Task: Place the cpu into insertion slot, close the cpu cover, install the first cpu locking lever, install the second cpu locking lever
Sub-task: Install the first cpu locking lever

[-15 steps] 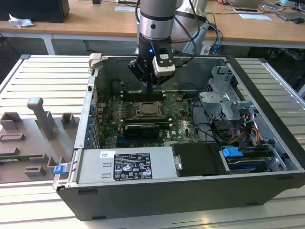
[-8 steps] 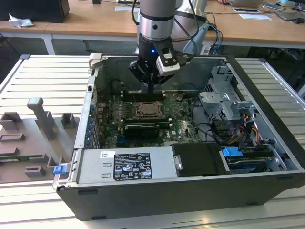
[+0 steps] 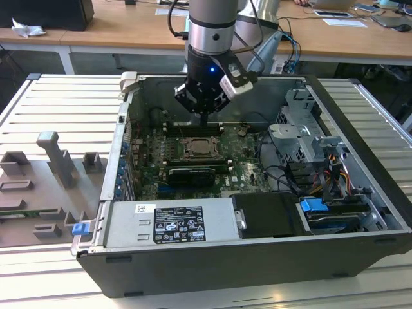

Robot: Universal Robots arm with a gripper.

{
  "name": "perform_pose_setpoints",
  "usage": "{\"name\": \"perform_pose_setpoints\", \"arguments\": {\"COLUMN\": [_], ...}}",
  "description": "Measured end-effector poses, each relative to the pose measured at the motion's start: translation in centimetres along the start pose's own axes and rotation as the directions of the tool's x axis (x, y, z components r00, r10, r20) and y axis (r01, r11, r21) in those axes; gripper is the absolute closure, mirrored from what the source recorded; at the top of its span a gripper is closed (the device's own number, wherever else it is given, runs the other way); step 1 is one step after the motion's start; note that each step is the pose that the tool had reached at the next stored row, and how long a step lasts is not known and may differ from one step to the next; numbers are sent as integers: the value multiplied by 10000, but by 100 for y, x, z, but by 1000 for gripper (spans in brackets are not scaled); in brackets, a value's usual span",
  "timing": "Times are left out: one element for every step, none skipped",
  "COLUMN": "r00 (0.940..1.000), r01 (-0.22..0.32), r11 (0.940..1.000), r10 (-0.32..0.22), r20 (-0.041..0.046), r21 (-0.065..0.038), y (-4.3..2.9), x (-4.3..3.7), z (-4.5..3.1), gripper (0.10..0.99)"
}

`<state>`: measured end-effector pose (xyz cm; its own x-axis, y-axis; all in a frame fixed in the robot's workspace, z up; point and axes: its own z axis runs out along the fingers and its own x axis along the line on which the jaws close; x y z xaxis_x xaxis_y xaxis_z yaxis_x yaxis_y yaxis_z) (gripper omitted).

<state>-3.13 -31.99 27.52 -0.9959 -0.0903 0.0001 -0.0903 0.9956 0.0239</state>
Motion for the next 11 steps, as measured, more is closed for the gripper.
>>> {"name": "perform_pose_setpoints", "arguments": {"r00": [9999, 9993, 9990, 9989, 9989, 9990, 9991, 9993, 9996, 9997, 9997], "r01": [172, 373, 451, 464, 465, 448, 424, 372, 288, 231, 217], "r11": [9999, 9993, 9990, 9989, 9989, 9990, 9991, 9993, 9996, 9997, 9998], "r10": [-172, -373, -451, -464, -465, -448, -424, -371, -288, -231, -217], "r20": [-4, -8, -6, 15, 62, 70, 71, 72, 74, 75, 77], "r21": [0, 0, -6, -26, -30, -29, -28, -27, -27, -27, -29], "y": [0, 0, 0, 0, 2, 4, 4, 4, 4, 4, 4], "x": [0, 0, 2, 13, 39, 51, 55, 56, 56, 56, 63], "z": [0, 1, 3, 5, 5, 5, 5, 4, 5, 5, 5], "gripper": [980, 980, 980, 980, 980, 980, 980, 980, 980, 980, 980]}}
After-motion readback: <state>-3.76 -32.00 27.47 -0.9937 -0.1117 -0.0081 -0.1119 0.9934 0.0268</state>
